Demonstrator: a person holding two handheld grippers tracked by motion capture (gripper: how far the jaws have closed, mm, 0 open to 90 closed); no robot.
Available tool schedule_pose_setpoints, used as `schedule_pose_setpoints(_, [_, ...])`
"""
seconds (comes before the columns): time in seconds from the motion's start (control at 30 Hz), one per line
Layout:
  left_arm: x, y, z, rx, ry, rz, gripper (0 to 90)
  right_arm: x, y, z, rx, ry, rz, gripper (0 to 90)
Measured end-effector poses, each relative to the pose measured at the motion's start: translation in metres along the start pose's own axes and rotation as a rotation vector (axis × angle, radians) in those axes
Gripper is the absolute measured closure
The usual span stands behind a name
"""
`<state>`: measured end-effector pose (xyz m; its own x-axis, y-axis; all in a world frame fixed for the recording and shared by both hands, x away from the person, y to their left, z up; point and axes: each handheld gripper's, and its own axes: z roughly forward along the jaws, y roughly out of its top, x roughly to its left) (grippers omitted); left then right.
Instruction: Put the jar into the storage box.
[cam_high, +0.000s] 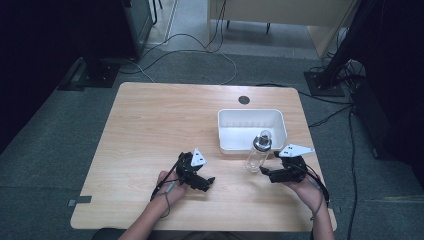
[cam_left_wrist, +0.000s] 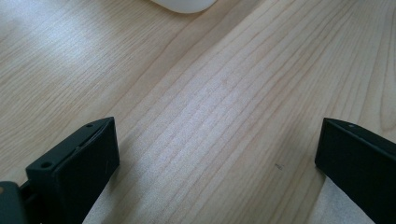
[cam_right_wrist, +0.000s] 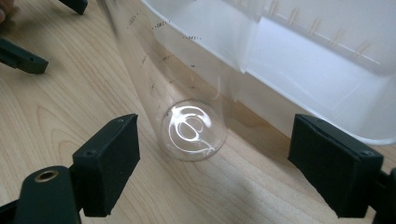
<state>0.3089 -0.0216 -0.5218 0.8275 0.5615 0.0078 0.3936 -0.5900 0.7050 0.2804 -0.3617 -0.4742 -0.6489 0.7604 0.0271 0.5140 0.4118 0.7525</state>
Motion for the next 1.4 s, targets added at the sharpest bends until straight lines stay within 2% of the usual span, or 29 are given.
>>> schedule_pose_setpoints(0.33, [0.000, 0.000, 0.000, 0.000, 0.000, 0.000, 0.0, 0.009, 0.006, 0.010, -0.056, -0.035, 0.026, 16.0])
schedule_pose_setpoints(0.5, [0.000, 0.000, 0.000, 0.000, 0.000, 0.000, 0.0, 0.014, 0.008, 0.014, -0.083, -0.027, 0.029, 16.1])
schedule_pose_setpoints(0.67, [0.000, 0.000, 0.000, 0.000, 0.000, 0.001, 0.0, 0.015, 0.008, 0.016, -0.111, -0.024, 0.043, 20.2])
schedule_pose_setpoints(0.83, [0.000, 0.000, 0.000, -0.001, 0.000, 0.000, 0.0, 0.016, 0.008, 0.020, -0.171, -0.017, 0.067, 25.6])
schedule_pose_setpoints(0.97, [0.000, 0.000, 0.000, 0.000, 0.000, 0.000, 0.0, 0.016, 0.007, 0.022, -0.198, -0.013, 0.054, 29.8])
schedule_pose_setpoints(1.1, [0.000, 0.000, 0.000, 0.000, 0.000, 0.000, 0.0, 0.017, 0.006, 0.024, -0.216, -0.014, 0.050, 30.1])
schedule_pose_setpoints(1.2, [0.000, 0.000, 0.000, -0.001, 0.000, 0.000, 0.0, 0.014, 0.004, 0.025, -0.232, 0.008, 0.060, 30.1])
schedule_pose_setpoints(1.4, [0.000, 0.000, 0.000, -0.001, 0.000, 0.000, 0.0, 0.017, 0.003, 0.025, -0.243, -0.014, 0.027, 31.2])
